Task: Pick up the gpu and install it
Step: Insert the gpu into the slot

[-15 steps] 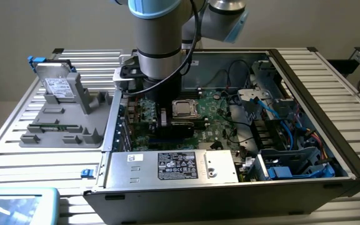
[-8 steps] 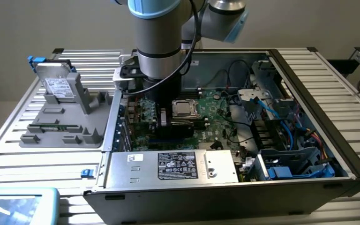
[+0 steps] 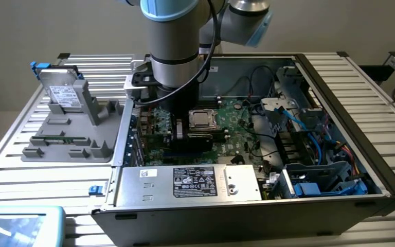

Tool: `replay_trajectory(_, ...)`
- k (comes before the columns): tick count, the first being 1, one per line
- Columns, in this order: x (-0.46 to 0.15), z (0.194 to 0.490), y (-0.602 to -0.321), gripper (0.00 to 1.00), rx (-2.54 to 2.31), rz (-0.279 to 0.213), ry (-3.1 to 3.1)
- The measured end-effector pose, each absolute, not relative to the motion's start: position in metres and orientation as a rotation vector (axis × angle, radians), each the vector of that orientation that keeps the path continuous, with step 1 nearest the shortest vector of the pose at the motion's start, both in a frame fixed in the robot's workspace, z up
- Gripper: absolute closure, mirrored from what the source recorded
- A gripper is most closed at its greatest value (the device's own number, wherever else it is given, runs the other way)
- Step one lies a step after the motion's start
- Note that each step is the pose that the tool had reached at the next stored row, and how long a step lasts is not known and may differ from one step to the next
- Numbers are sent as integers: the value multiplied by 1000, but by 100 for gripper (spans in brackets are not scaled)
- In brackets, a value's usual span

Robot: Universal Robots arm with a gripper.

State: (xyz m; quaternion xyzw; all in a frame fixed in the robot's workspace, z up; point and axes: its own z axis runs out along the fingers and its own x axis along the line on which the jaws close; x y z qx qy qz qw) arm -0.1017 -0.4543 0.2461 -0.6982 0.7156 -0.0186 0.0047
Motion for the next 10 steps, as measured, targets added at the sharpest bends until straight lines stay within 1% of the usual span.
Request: replay_trajectory(10,-102,246,-454,72,-2187,-57,2242)
